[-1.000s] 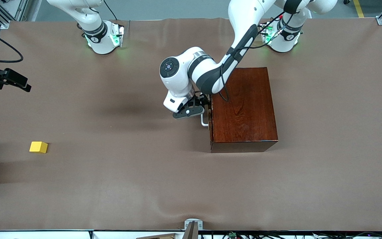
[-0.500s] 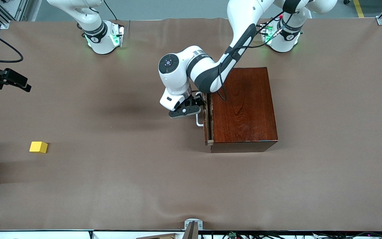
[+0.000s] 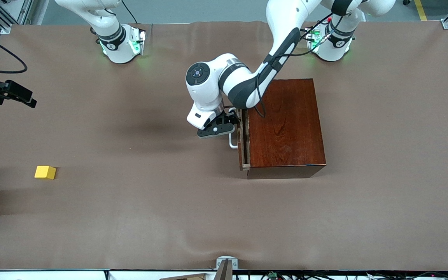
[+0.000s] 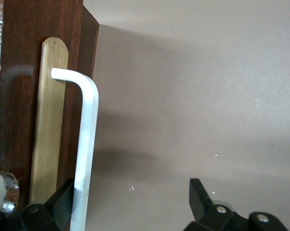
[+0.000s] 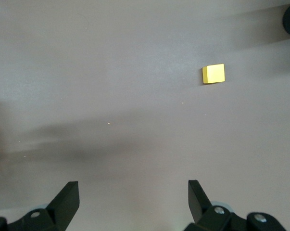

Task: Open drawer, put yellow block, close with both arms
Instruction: 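Hook the white handle with the left gripper and start pulling, then pull the drawer out by its handle with the left gripper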

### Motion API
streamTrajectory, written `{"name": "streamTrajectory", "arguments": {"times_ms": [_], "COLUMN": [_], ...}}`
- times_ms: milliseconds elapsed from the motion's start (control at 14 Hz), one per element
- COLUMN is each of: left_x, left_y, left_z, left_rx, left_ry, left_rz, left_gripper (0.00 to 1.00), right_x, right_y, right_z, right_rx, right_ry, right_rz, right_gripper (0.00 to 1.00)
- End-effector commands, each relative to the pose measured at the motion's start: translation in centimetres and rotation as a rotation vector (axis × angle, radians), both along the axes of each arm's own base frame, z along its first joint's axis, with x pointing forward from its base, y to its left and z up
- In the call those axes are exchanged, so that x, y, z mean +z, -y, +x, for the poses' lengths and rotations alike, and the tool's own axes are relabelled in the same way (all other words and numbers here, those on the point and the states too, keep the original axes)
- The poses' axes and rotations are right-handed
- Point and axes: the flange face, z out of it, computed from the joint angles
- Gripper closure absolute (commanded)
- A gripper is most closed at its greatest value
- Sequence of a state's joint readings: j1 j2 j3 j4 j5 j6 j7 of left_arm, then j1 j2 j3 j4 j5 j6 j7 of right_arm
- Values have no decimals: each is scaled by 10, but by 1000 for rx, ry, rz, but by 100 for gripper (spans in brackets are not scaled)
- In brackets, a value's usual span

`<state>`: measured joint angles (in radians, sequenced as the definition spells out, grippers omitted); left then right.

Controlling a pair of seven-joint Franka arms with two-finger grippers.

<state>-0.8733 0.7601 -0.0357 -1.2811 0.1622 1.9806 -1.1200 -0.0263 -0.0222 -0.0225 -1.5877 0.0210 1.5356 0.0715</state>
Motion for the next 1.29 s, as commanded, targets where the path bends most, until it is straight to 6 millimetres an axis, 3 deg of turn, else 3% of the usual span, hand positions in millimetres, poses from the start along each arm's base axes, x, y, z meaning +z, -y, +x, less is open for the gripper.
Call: {"name": "streamTrajectory", "arguments": {"times_ms": [0, 714, 1214], "left_x": [5, 21, 30], "left_y": [30, 45, 50], "left_z": [0, 0, -7], "left_rx": [-26, -46, -5], "left_ry": [94, 158, 106], "left_rz": [-132, -252, -306], "left_gripper": [0, 0, 0], "right_x": [3, 3, 3], "right_y": [-1, 0, 1], "right_z": [0, 0, 0], "right_rx": [-2, -4, -7], "right_ry": [6, 6, 6], "right_rz": [11, 11, 11], "right_gripper": [0, 0, 0]}}
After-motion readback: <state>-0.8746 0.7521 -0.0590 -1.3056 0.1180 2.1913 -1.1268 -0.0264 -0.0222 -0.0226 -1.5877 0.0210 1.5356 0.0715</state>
